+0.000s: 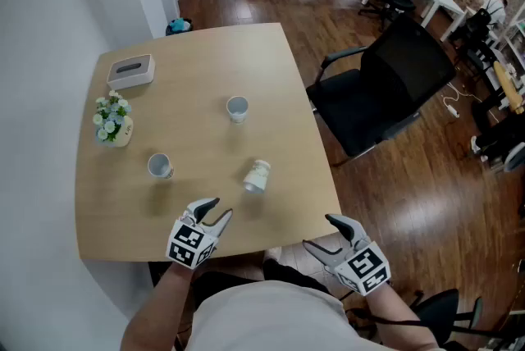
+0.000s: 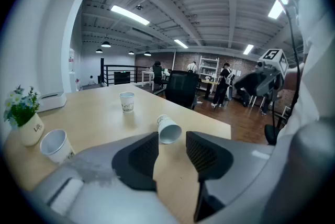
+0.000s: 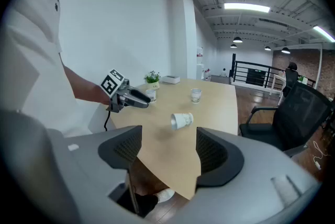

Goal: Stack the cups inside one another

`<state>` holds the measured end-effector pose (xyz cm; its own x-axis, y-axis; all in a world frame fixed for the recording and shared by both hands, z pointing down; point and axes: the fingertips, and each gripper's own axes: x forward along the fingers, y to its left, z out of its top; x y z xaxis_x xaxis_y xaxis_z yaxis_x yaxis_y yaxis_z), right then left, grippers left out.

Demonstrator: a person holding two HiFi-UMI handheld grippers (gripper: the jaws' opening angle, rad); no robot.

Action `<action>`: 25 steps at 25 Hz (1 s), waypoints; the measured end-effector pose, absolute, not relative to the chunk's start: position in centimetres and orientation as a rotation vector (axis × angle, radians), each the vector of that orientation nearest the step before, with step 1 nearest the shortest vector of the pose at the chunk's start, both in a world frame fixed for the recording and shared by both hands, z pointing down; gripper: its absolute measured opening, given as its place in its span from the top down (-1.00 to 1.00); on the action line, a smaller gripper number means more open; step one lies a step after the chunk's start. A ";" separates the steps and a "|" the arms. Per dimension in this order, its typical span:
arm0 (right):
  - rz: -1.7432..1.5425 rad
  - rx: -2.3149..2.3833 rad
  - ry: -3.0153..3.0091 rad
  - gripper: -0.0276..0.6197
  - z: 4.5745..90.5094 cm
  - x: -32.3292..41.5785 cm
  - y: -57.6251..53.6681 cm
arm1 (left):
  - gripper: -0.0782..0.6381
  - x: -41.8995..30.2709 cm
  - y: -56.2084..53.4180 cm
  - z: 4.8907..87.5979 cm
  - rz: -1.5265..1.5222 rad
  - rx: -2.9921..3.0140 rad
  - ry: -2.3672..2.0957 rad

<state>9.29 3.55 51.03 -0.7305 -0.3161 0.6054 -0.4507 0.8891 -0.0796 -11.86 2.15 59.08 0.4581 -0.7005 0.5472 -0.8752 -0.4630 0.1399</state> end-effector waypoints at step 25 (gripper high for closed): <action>0.382 0.572 -2.465 -0.08 52.9 15.7 -6.2 | 0.76 -8.2 -11.1 65.6 1.018 2.263 -1.205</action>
<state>15.68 -6.22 52.92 -0.7433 -0.3127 0.5913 -0.4769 0.8676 -0.1407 -8.15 -11.13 65.60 0.3697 -0.5530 0.7466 -0.8286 -0.5599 -0.0043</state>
